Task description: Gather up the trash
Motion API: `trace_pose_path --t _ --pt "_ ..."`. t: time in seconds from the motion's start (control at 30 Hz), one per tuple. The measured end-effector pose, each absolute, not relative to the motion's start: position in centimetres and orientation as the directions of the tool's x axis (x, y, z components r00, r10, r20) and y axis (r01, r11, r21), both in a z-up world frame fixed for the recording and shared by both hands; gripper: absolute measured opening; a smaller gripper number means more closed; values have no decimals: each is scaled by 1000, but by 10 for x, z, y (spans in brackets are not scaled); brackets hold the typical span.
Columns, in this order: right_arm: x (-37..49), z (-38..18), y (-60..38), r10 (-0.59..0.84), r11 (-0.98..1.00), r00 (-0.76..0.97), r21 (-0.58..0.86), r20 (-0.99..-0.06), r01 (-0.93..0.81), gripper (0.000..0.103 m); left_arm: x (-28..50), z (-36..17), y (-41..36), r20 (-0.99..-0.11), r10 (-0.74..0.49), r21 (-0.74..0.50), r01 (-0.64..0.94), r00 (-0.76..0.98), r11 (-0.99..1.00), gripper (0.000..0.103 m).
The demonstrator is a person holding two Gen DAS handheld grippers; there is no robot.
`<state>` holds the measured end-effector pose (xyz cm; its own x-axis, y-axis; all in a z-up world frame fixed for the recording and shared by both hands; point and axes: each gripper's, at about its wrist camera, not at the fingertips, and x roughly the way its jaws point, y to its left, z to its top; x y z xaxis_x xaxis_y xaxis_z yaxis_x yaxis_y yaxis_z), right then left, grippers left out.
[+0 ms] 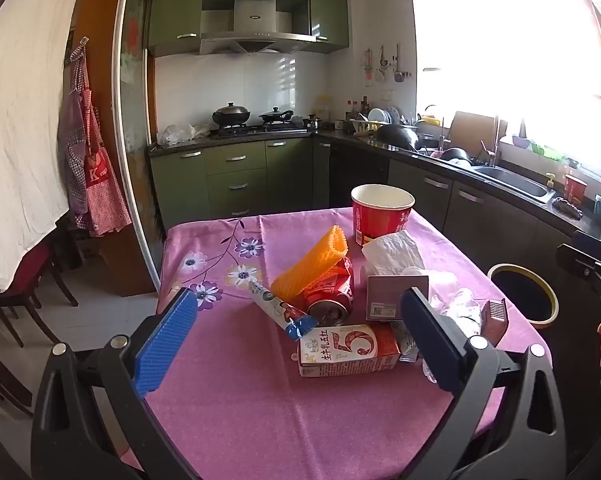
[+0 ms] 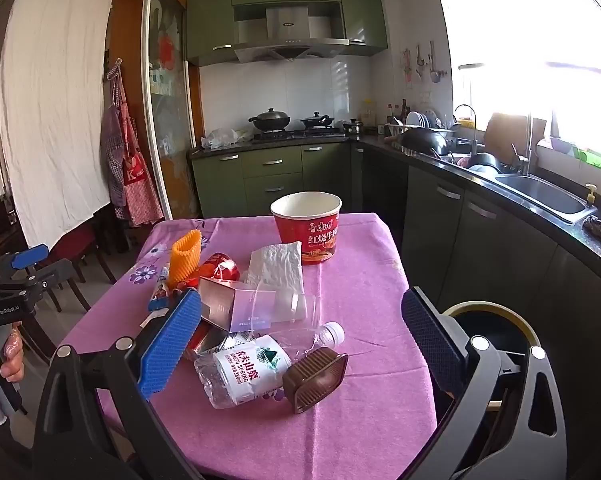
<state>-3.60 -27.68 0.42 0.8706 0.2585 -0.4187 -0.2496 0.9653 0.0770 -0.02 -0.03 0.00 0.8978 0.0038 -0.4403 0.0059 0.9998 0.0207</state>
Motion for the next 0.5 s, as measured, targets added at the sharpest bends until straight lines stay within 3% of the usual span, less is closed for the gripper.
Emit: trace_pose_path --t 0.5 --pt "-35 4 -276 262 964 868 82 -422 -251 99 4 -4 -3 -453 0 19 9 892 1000 97"
